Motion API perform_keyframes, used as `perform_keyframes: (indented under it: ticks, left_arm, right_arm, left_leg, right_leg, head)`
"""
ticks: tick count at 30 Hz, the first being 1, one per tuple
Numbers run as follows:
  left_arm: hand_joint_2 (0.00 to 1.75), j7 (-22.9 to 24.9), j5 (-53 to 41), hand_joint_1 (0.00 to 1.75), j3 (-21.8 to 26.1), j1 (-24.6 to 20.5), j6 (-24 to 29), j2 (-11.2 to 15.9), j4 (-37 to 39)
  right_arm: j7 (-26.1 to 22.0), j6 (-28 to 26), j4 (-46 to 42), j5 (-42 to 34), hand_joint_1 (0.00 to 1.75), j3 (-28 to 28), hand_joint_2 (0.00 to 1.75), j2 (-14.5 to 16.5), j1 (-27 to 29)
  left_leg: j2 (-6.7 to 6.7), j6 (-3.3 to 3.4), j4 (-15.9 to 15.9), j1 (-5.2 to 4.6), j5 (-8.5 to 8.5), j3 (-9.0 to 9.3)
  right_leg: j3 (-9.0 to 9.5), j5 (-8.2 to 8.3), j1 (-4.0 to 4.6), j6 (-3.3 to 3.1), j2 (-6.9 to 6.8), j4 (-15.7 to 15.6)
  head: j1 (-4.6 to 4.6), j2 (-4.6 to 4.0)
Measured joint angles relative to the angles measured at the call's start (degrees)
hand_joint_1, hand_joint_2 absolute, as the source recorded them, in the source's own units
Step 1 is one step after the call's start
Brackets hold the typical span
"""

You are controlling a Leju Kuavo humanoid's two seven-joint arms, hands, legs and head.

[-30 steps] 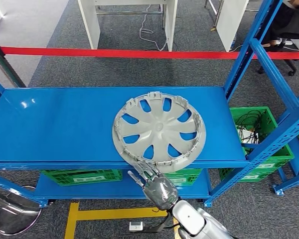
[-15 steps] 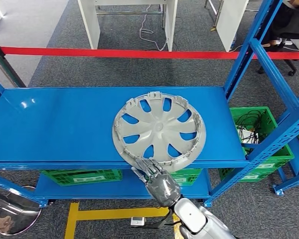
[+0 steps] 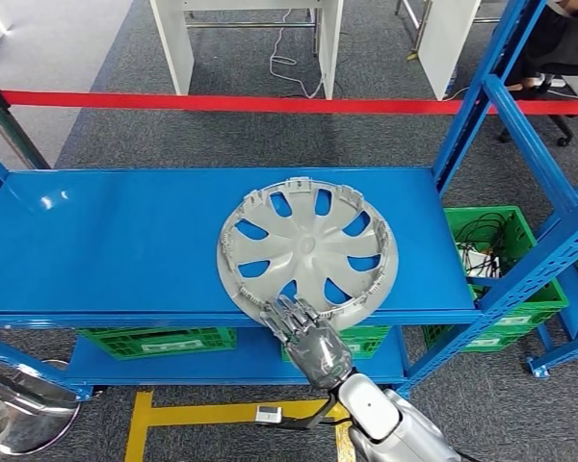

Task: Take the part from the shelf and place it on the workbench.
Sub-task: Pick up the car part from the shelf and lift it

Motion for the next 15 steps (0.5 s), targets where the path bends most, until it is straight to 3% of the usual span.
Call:
perform_keyframes:
  ticks: [15]
  left_arm:
    - [0.0,0.0,0.0,0.0,-0.2,0.0,-0.1,0.1,0.0]
  right_arm:
    - [0.4,0.0,1.8,0.0,0.0,-1.2,1.75,0.8,-1.9]
  left_leg:
    - [0.0,0.0,0.0,0.0,0.0,0.0]
  right_leg:
    - [0.0,0.0,0.0,0.0,0.0,0.0]
  head:
    - [-0.01,0.0]
